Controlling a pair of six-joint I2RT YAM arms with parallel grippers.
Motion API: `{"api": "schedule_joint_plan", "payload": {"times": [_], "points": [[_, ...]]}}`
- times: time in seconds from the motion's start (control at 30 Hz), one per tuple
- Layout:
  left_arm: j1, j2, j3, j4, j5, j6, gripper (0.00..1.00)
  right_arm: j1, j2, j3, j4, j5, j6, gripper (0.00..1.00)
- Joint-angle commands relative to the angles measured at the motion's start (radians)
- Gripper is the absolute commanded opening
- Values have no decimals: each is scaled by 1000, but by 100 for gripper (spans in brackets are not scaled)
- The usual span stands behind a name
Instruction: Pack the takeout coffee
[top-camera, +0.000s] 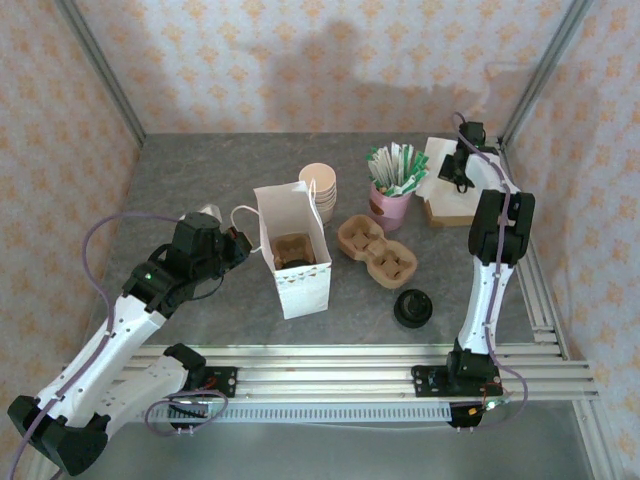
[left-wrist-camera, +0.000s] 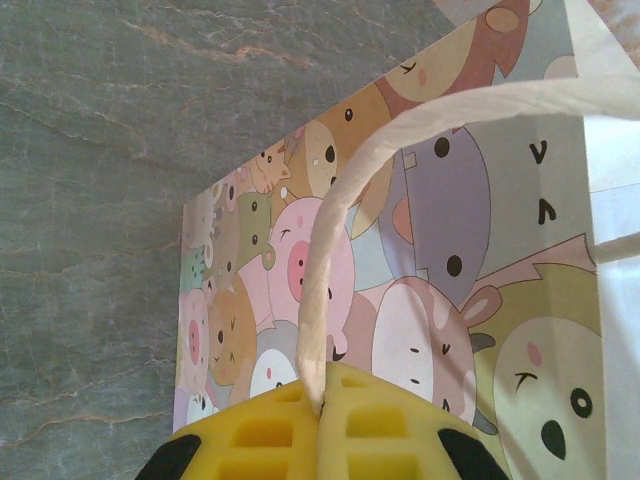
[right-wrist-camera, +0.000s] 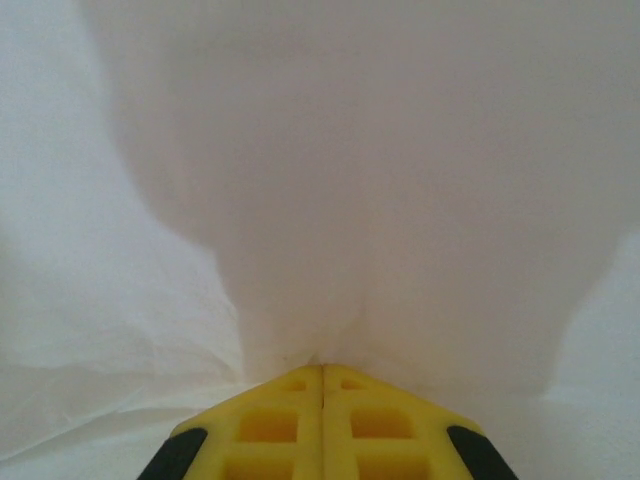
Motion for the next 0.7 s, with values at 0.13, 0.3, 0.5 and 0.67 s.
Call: {"api": "schedule_joint_plan", "payload": {"times": [0.13,0.3,0.5,0.67], "points": [[-7,-12,26,-23,-21,29,0,-14,-128,-38,27,-9,11,0],[-6,-20,25,-21,-17,32,0,-15,-287,-146,129,-43,37,0],[-7,-22,21,-11,-8,33,0,-11,-525,-299,231,-43,67,0],[-8,-22,23,-4,2,34,0,10,-737,-406,258,-11,48,0]]}}
